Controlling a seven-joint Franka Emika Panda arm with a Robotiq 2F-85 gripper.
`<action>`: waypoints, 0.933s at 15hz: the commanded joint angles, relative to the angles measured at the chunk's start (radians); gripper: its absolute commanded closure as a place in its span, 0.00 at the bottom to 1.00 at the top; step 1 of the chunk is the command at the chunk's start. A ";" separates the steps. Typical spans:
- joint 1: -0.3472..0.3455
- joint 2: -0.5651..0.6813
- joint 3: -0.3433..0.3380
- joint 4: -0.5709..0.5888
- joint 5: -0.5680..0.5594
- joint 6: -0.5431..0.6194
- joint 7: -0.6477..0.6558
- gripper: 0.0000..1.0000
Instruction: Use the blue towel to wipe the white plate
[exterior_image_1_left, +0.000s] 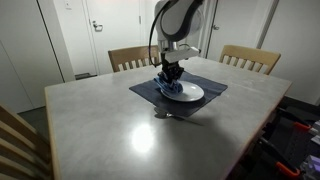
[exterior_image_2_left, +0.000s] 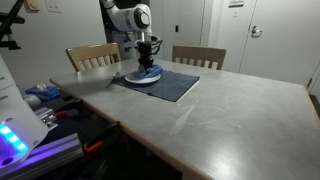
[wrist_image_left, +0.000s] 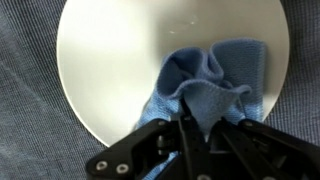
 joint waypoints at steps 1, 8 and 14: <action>0.009 -0.035 -0.014 0.002 -0.007 0.057 -0.016 0.98; 0.047 0.002 0.031 0.175 -0.014 0.079 -0.082 0.98; 0.110 0.099 0.041 0.271 -0.026 0.061 -0.082 0.98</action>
